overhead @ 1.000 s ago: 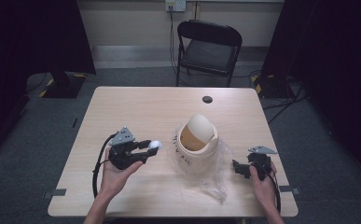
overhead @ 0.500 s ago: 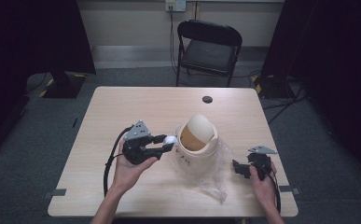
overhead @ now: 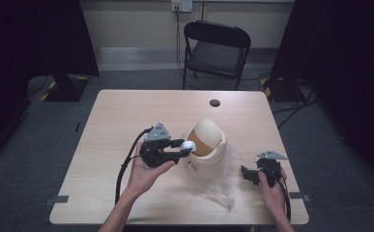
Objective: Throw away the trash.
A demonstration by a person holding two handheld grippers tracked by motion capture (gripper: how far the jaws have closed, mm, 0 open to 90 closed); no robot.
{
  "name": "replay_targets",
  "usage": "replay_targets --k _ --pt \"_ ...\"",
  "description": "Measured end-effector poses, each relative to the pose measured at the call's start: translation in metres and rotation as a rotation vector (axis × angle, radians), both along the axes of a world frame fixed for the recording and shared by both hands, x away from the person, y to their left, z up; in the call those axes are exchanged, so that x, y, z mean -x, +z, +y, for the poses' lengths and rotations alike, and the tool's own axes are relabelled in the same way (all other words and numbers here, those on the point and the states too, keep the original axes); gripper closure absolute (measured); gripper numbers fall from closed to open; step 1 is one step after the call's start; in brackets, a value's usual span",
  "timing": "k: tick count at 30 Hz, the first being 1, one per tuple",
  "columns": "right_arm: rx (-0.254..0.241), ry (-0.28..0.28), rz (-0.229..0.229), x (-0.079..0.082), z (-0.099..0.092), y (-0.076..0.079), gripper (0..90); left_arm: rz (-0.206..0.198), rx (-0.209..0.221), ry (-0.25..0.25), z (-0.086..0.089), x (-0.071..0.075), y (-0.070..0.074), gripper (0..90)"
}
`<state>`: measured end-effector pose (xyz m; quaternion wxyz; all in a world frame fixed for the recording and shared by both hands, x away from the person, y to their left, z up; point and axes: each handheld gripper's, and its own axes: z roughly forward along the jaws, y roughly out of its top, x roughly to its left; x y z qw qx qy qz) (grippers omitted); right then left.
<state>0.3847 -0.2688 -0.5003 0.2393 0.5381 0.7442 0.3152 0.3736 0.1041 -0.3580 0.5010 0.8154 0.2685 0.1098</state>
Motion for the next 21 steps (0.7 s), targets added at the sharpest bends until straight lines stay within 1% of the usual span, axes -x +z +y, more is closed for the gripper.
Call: replay_targets --k 1,5,6,9,11,15,17,18,19,21 --pt "0.001 0.001 -0.001 0.0 0.0 0.0 8.9 -0.004 -0.011 -0.002 -0.003 -0.001 -0.001 57.3" --pt "0.0 0.0 0.0 0.0 0.0 0.0 8.9 0.014 -0.029 -0.012 -0.013 -0.008 -0.004 57.3" --pt "0.0 0.0 0.0 0.0 0.0 0.0 8.9 0.012 -0.031 -0.016 -0.015 -0.009 -0.005 57.3" --pt "0.0 0.0 0.0 0.0 0.0 0.0 8.9 0.021 -0.038 -0.023 -0.022 -0.012 -0.007 57.3" --pt "0.001 0.0 0.0 0.0 0.0 0.0 8.9 0.025 -0.055 -0.021 -0.026 -0.014 -0.009 57.3" --pt "0.001 0.001 -0.001 0.0 0.0 0.0 8.9 0.035 -0.064 -0.012 -0.028 -0.019 -0.012 57.3" --pt "0.0 0.0 0.0 0.0 0.0 0.0 8.9 0.046 -0.052 -0.021 -0.03 -0.022 -0.014 57.3" --pt "0.0 0.0 0.0 0.0 0.0 0.0 8.9 0.046 -0.067 -0.023 -0.031 -0.023 -0.013 57.3" --pt "0.0 0.0 0.0 0.0 0.0 0.0 8.9 0.049 -0.068 -0.019 -0.032 -0.024 -0.013 57.3" --pt "0.0 0.0 0.0 0.0 0.0 0.0 8.9 0.057 -0.085 -0.017 -0.035 -0.025 -0.012 57.2"
